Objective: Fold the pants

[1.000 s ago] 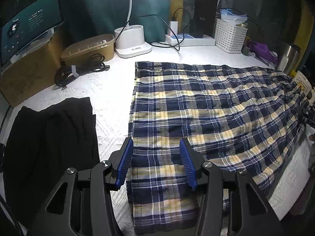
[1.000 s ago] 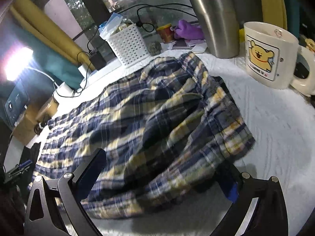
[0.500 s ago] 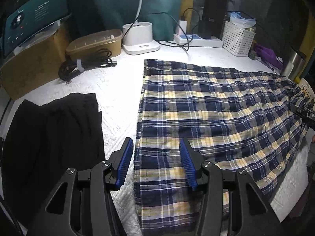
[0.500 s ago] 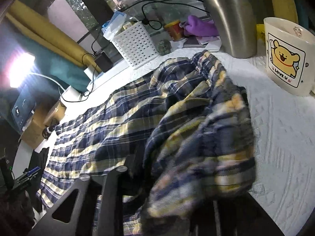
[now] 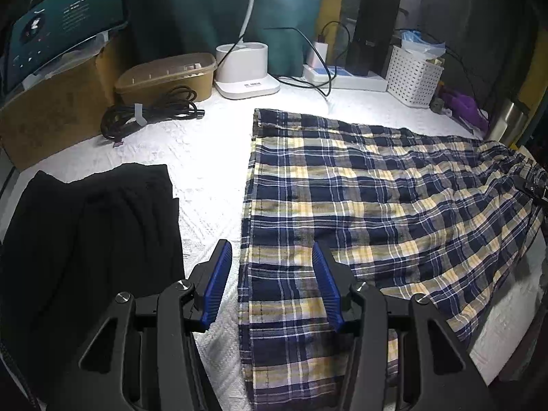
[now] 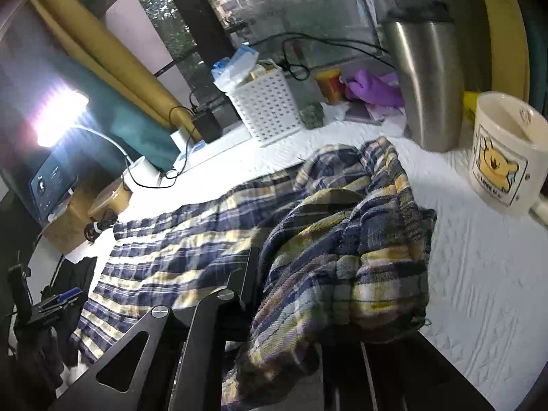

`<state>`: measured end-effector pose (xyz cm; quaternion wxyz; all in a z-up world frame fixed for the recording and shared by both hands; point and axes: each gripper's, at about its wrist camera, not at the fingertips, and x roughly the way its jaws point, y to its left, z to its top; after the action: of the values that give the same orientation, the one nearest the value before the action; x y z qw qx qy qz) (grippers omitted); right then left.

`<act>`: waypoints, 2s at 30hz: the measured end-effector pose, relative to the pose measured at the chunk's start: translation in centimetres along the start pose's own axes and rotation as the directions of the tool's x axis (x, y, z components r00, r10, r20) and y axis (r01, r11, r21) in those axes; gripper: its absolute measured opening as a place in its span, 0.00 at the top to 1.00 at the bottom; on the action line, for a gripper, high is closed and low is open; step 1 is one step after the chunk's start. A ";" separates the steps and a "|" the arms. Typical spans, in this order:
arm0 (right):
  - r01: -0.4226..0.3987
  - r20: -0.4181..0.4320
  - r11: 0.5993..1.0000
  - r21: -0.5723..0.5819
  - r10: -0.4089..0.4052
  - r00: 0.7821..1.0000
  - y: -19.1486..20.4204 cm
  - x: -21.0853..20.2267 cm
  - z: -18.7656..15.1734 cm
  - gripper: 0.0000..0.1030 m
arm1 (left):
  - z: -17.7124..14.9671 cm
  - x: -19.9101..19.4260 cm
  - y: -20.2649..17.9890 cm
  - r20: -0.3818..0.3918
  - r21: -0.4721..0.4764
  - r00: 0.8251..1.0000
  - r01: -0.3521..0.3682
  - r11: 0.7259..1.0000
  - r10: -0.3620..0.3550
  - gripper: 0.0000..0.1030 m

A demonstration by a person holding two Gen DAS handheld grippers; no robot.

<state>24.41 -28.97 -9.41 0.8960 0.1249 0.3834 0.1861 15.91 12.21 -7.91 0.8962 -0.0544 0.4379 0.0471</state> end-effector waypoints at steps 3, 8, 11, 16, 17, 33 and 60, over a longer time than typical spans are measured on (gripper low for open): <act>0.004 0.013 0.999 -0.031 -0.003 1.000 1.4 -0.5 0.6 0.87 | 0.0 -0.4 0.6 0.022 -0.014 1.000 0.007 1.000 -0.007 0.53; 0.001 0.030 0.994 -0.105 0.002 1.000 4.4 -1.0 1.4 0.91 | 0.1 -0.9 1.9 0.052 -0.030 0.999 0.017 0.999 -0.015 0.53; -0.001 0.028 0.989 -0.145 0.006 1.000 6.2 -0.9 1.7 0.91 | 0.0 -1.1 2.5 0.066 -0.027 0.998 0.027 0.999 -0.025 0.53; 0.000 0.018 0.981 -0.193 0.003 1.000 9.1 -0.3 1.8 0.91 | -0.3 -1.6 3.9 0.086 -0.035 0.995 0.044 0.998 -0.041 0.53; 0.002 0.016 0.979 -0.203 0.002 1.000 9.8 -0.1 1.8 0.91 | -0.4 -1.7 4.3 0.090 -0.038 0.995 0.048 0.998 -0.044 0.53; -0.031 -0.078 0.930 -0.367 0.003 0.997 19.3 4.0 0.4 0.91 | -1.5 -3.9 8.9 0.148 -0.072 0.987 0.076 0.994 -0.065 0.53; -0.198 -0.330 0.757 -0.622 -0.024 0.944 31.2 13.2 -10.0 0.18 | -4.7 -5.5 13.7 0.146 -0.154 0.989 0.046 0.987 -0.023 0.53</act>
<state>18.06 5.55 -13.13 0.8000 -0.2058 0.4280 0.3666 7.12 24.89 -7.20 0.9191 -0.1290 0.3658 0.0695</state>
